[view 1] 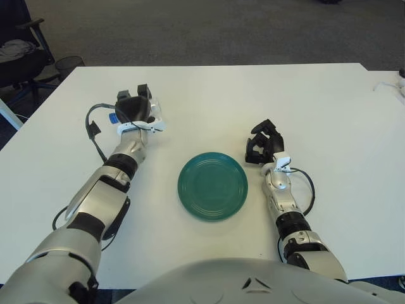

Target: Put the bottle into the plate.

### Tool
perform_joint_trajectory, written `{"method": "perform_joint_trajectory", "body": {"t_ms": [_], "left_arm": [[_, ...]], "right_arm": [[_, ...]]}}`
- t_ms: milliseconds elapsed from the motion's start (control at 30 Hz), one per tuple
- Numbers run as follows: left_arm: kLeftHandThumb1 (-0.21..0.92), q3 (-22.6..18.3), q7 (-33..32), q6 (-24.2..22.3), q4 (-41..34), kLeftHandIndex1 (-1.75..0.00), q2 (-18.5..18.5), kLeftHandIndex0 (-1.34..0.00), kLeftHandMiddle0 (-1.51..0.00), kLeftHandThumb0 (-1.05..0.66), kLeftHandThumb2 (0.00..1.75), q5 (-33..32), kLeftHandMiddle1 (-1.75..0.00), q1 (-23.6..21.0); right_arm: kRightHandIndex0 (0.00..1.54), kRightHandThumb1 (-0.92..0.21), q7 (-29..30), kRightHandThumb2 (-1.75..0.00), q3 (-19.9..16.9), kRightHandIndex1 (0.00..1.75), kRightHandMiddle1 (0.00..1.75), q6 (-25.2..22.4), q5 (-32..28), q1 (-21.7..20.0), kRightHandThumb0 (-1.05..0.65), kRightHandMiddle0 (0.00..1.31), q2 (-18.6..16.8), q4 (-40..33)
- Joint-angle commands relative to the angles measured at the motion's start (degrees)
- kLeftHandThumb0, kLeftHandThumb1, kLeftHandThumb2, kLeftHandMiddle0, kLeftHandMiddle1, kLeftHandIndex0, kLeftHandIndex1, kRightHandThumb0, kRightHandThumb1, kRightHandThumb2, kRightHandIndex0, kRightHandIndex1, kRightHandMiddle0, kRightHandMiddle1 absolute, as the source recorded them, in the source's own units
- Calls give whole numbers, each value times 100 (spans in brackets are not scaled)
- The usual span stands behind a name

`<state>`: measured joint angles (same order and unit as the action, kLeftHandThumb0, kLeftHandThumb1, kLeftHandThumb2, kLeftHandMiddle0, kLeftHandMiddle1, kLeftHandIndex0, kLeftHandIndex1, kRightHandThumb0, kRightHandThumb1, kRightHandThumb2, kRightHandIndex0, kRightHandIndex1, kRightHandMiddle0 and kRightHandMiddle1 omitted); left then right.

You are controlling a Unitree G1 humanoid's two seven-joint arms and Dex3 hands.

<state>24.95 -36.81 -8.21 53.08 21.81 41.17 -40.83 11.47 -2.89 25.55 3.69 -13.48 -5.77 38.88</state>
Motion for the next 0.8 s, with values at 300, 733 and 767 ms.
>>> {"method": "perform_joint_trajectory", "body": {"t_ms": [300,733,767], "left_arm": [[-1,-353,739,-331,-3386,-174,413,-63,-86,0,170,267,-175,923],[8,-228,924,600,-3846,-175,347,-56,-79,0,160,572,-175,824],[9,-216,982,753,-3982,-175,350,-55,-78,0,159,536,-175,872]], "right_arm": [[74,-15,-91,-151,-155,173,175,-633,-205,614,0,49,-17,712],[80,-7,-61,-161,-153,175,175,-558,-146,597,0,56,-16,746],[80,-7,-65,-161,-162,175,175,-559,-157,599,0,56,-17,743]]}}
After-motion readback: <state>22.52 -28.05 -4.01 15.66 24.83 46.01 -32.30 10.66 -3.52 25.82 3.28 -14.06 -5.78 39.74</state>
